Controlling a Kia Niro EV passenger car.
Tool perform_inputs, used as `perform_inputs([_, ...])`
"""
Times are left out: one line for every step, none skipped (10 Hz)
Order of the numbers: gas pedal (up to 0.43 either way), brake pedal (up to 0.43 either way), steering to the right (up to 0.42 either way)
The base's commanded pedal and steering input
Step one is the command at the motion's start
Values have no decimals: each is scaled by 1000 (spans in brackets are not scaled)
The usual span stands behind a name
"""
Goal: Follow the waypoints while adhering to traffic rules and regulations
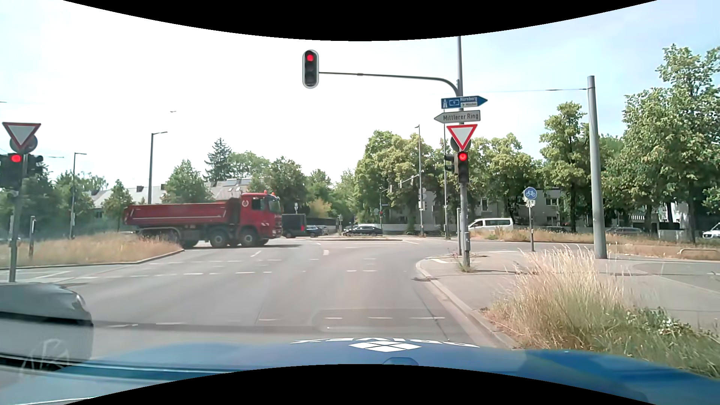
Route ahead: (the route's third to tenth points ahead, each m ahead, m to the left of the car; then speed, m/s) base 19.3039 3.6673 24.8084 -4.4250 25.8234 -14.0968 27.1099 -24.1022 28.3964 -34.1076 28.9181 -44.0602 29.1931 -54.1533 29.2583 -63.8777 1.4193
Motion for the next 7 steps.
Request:
perform_inputs([0,238,4])
perform_inputs([0,244,4])
perform_inputs([0,244,4])
perform_inputs([0,244,4])
perform_inputs([0,250,4])
perform_inputs([0,250,4])
perform_inputs([0,250,4])
